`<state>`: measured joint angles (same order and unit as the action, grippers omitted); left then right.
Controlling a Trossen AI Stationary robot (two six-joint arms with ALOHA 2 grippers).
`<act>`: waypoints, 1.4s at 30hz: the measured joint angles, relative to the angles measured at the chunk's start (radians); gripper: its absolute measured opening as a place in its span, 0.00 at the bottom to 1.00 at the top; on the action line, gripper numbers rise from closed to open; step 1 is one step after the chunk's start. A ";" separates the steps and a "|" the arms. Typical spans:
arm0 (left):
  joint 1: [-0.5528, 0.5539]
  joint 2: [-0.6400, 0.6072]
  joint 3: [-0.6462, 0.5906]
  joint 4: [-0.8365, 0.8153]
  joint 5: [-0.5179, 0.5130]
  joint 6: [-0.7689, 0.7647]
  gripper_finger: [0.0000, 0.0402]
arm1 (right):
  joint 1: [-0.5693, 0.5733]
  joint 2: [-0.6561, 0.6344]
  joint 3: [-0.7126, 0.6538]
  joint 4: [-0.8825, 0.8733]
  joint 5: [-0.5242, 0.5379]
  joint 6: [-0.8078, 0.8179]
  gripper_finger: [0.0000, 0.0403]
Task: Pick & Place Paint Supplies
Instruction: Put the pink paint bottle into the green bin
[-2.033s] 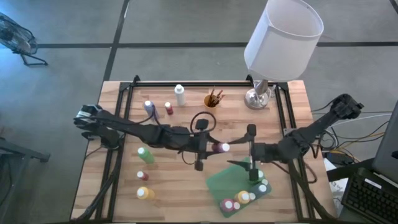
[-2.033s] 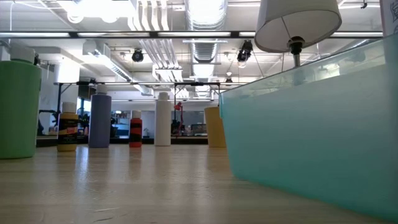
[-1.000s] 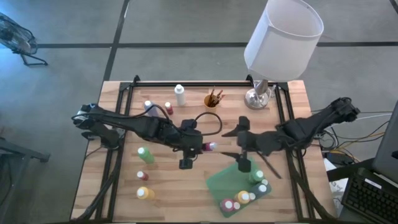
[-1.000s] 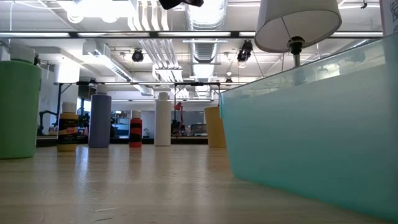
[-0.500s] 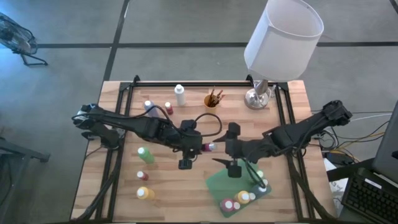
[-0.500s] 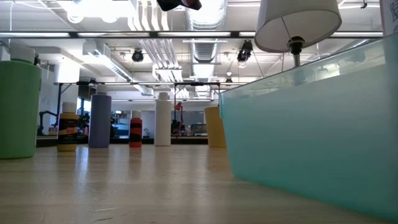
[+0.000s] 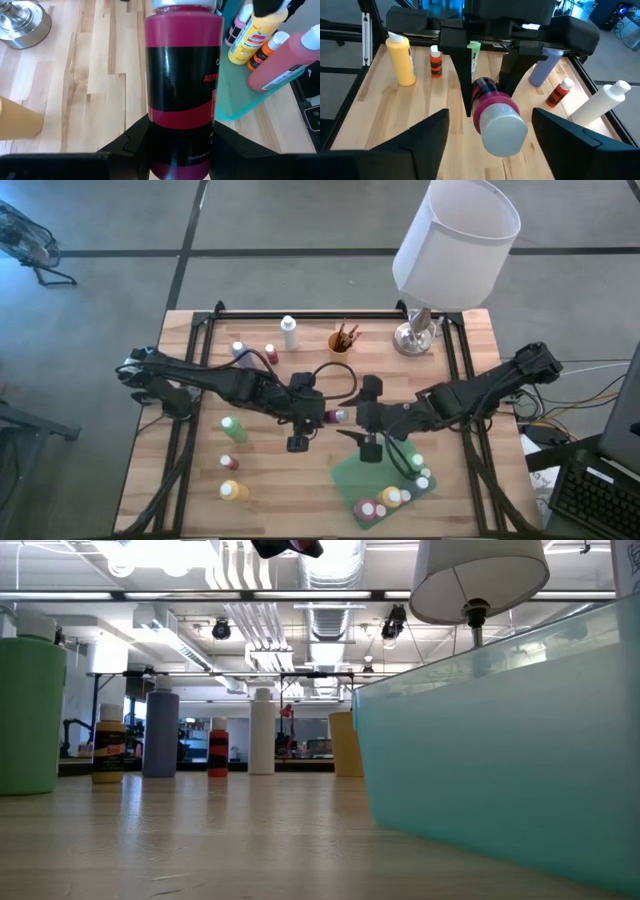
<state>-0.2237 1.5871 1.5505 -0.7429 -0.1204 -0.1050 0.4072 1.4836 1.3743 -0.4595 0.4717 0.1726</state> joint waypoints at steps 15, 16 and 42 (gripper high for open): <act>0.000 0.000 0.000 0.000 0.002 0.007 0.35 | -0.007 0.002 0.000 -0.001 0.001 -0.015 0.32; 0.000 0.000 0.000 0.000 0.002 0.009 0.35 | -0.009 0.002 0.000 -0.001 -0.001 -0.015 0.30; -0.007 -0.024 -0.006 -0.061 -0.117 0.028 0.69 | -0.011 -0.010 0.113 -0.319 0.043 0.138 0.28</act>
<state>-0.2304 1.5631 1.5446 -0.8044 -0.2374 -0.0769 0.3965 1.4738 1.4875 -0.7784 0.5150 0.3104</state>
